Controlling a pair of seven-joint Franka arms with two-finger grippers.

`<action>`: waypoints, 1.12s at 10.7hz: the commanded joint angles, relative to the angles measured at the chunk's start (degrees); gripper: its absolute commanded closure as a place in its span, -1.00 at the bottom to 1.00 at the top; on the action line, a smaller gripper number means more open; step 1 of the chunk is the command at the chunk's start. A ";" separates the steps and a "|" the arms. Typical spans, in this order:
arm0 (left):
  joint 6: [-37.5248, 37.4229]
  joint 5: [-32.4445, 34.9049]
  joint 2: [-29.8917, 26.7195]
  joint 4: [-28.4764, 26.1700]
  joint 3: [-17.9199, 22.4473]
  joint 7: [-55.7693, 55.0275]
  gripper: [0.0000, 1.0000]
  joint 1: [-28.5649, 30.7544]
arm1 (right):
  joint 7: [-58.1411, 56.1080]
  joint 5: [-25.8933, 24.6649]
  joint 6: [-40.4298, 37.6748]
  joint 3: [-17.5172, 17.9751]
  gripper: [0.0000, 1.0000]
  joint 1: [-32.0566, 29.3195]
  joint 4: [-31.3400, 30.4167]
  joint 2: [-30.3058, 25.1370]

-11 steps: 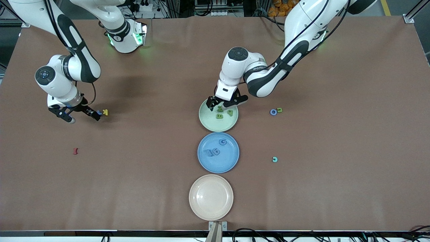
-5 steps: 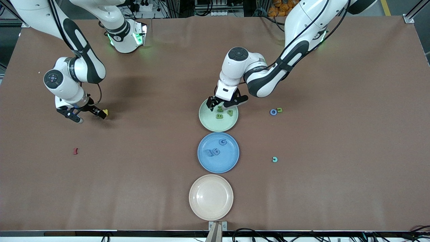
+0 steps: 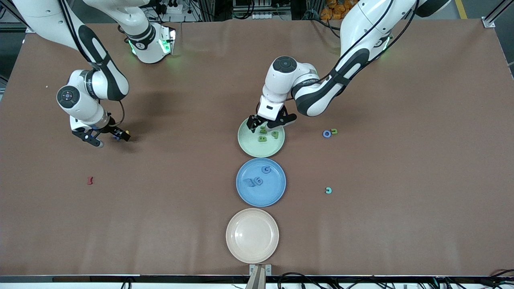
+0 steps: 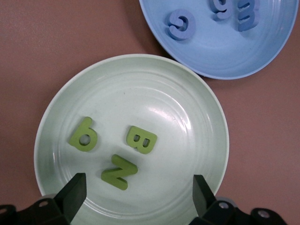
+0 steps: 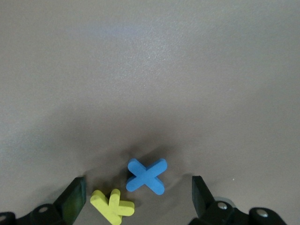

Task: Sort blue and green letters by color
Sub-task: 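Lower the right gripper onto the blue x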

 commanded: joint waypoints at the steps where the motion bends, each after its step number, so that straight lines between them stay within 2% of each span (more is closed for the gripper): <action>1: -0.62 0.72 0.09 0.29 -0.18 -1.16 -1.00 0.00 | 0.76 -0.75 0.53 0.15 -1.00 0.12 -0.38 0.32; 10: -0.71 0.72 0.09 0.29 -0.18 -1.16 -1.00 -0.35 | -3.54 -0.57 0.44 0.24 -1.00 -2.16 0.15 0.41; 11: -0.71 0.72 0.09 0.38 -0.18 -1.16 -1.00 -0.35 | -3.63 -0.57 0.44 0.24 -0.88 -2.16 0.15 0.41; 12: -0.71 0.72 0.09 0.38 -0.18 -1.16 -1.00 -0.35 | -3.54 -0.48 0.44 0.24 -0.44 -2.16 0.23 0.41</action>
